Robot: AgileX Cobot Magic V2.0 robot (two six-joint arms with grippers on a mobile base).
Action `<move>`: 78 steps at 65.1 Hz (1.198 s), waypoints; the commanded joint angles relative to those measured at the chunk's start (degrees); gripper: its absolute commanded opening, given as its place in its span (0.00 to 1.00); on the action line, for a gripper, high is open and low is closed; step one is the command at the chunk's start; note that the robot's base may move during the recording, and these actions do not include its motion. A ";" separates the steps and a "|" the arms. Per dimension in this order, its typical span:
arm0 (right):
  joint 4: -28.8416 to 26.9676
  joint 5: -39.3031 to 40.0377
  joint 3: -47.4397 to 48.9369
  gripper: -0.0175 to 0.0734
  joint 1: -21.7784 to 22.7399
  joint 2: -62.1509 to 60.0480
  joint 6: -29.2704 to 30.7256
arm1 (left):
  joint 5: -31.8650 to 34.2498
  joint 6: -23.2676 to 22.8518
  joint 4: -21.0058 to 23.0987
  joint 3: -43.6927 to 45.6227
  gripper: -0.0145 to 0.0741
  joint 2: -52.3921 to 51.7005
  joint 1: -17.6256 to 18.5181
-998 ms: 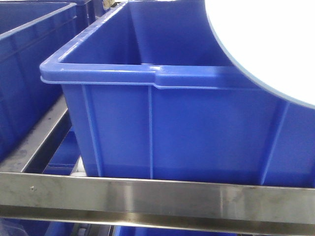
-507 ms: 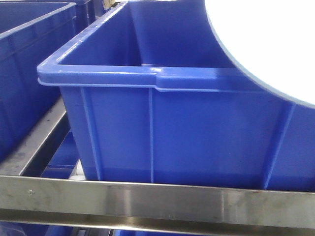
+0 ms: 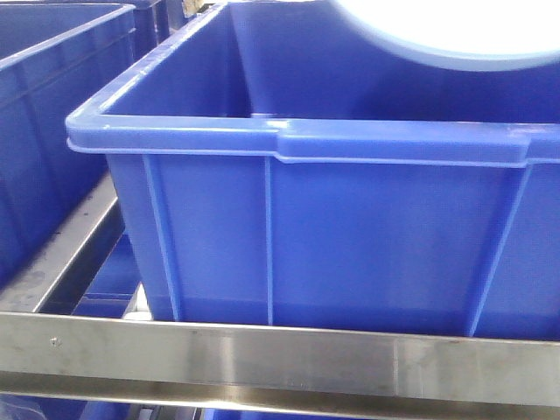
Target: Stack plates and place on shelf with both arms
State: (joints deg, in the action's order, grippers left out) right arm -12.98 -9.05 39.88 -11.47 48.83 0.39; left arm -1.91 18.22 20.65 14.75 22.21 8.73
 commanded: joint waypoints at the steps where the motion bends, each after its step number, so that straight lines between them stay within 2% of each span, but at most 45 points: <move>1: -0.37 7.04 5.00 0.26 0.14 4.74 -0.01 | 4.44 0.02 0.46 2.05 0.26 0.46 0.06; 12: -4.39 5.84 10.20 0.26 0.14 14.06 -0.01 | 4.44 0.02 0.46 2.05 0.26 0.46 0.06; 16: -4.93 5.84 11.93 0.29 0.00 16.31 -0.01 | 4.44 0.02 0.46 2.05 0.26 0.46 0.06; 19: -4.93 5.72 13.04 0.35 -0.07 17.69 -0.01 | 4.44 0.02 0.46 2.05 0.26 0.46 0.06; 28: -5.07 3.99 15.00 0.64 -0.07 19.15 -0.01 | 4.44 0.02 0.46 2.05 0.26 0.46 0.06; 34: -5.07 2.52 15.00 0.74 -0.07 19.08 -0.01 | 4.44 0.02 0.46 2.05 0.26 0.46 0.06; 45: -4.51 -2.77 15.00 0.73 -0.07 18.38 0.65 | 4.44 0.02 0.46 2.05 0.26 0.46 0.06; 53: -4.11 -5.85 14.79 0.70 0.15 15.97 3.33 | 4.44 0.02 0.46 2.05 0.26 0.46 0.06; 57: -3.60 -6.41 14.79 0.62 0.23 14.36 4.98 | 4.44 0.02 0.46 2.05 0.26 0.46 0.06; 64: -1.23 -7.15 14.79 0.38 0.23 10.65 7.75 | 4.44 0.02 0.46 2.05 0.26 0.46 0.06; 69: 0.29 -7.28 14.08 0.25 0.23 7.92 8.02 | 4.44 0.02 0.46 2.05 0.26 0.46 0.06; 78: 0.44 -7.39 10.48 0.25 0.23 1.42 8.01 | 4.44 0.02 0.46 2.05 0.26 0.46 0.06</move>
State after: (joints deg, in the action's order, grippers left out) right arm -13.12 -20.14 50.31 -11.47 54.04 7.49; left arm -1.91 18.22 20.65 14.75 22.21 8.73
